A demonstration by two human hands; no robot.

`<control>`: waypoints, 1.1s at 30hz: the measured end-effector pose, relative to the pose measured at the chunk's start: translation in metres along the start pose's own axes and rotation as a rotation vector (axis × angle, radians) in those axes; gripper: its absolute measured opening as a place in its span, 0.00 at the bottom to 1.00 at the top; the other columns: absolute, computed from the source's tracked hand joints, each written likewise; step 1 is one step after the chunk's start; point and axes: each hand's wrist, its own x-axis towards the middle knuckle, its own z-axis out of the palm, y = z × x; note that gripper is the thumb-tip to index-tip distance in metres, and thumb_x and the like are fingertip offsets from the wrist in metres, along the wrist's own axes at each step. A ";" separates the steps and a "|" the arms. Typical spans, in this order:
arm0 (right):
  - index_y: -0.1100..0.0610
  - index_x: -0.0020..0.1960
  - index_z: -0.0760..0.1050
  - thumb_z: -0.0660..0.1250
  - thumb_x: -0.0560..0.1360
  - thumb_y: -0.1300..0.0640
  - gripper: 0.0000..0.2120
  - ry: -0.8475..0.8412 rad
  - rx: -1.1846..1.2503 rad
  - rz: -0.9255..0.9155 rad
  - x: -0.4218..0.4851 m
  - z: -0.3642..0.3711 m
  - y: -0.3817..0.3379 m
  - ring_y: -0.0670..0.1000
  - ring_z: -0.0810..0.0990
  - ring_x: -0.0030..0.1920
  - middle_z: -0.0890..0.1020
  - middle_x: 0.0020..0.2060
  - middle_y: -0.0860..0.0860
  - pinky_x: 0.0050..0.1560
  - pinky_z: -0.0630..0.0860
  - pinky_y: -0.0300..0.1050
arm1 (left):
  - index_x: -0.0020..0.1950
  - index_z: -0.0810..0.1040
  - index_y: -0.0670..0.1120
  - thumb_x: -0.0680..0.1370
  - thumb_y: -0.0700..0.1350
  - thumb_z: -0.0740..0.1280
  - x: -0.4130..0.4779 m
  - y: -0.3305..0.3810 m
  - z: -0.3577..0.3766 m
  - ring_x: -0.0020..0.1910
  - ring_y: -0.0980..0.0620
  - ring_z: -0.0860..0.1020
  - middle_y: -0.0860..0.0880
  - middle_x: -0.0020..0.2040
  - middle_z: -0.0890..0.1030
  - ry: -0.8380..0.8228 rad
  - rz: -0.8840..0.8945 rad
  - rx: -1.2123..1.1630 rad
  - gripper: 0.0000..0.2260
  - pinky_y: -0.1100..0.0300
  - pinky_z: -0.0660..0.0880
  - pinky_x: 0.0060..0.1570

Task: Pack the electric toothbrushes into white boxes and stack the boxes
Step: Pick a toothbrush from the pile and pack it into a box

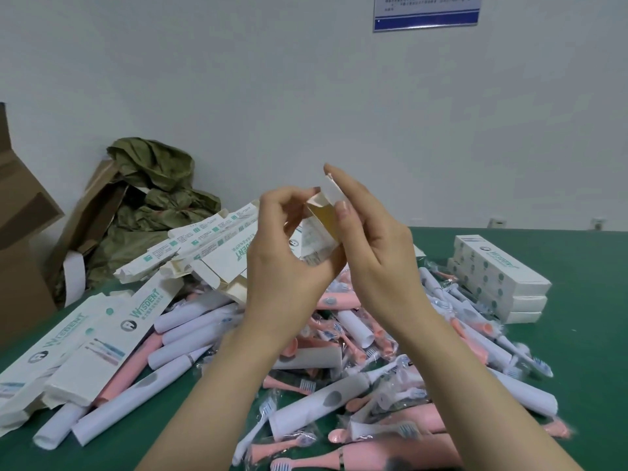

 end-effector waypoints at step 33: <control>0.62 0.57 0.73 0.63 0.77 0.45 0.20 0.165 0.098 0.791 -0.009 -0.027 0.034 0.57 0.80 0.50 0.78 0.57 0.61 0.58 0.75 0.57 | 0.55 0.66 0.50 0.65 0.43 0.70 -0.026 -0.029 -0.050 0.53 0.55 0.79 0.53 0.52 0.78 0.209 -0.131 -0.494 0.22 0.60 0.78 0.47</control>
